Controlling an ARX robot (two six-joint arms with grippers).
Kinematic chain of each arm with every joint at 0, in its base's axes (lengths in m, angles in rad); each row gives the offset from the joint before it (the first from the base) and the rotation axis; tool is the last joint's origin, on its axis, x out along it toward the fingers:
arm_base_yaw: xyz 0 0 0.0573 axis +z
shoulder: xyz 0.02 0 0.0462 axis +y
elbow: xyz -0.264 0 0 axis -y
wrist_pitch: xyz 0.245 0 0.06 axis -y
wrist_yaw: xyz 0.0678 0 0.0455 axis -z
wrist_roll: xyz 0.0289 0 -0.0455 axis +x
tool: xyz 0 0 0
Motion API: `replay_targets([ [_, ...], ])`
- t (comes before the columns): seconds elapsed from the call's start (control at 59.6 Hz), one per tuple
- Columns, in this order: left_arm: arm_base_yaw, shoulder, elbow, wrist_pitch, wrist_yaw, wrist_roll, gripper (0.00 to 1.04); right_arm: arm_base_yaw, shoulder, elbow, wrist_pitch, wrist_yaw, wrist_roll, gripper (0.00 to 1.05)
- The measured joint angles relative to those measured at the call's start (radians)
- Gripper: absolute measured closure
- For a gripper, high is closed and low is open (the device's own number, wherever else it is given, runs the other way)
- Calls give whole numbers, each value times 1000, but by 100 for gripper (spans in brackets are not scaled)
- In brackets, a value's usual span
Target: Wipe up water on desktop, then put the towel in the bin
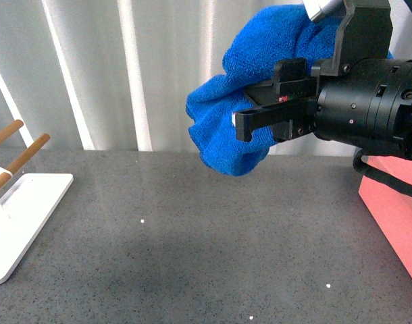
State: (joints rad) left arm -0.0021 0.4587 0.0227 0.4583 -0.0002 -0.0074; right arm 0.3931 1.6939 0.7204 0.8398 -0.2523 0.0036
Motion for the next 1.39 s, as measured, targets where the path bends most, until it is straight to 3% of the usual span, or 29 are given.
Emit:
replay_targets([
  [0.889, 0, -288, 0, -284, 0, 0, 101, -13, -43, -9, -35, -8, 55, 99],
  [1.007, 0, -427, 0, -449, 0, 0, 101, -25, -41, -3, -44, -15, 57, 99],
  [1.292, 0, -455, 0, -457, 0, 0, 101, -50, 6, 8, -99, -34, 62, 99],
  [1.393, 0, -455, 0, -457, 0, 0, 89, -52, 30, 16, -181, -31, 53, 99],
])
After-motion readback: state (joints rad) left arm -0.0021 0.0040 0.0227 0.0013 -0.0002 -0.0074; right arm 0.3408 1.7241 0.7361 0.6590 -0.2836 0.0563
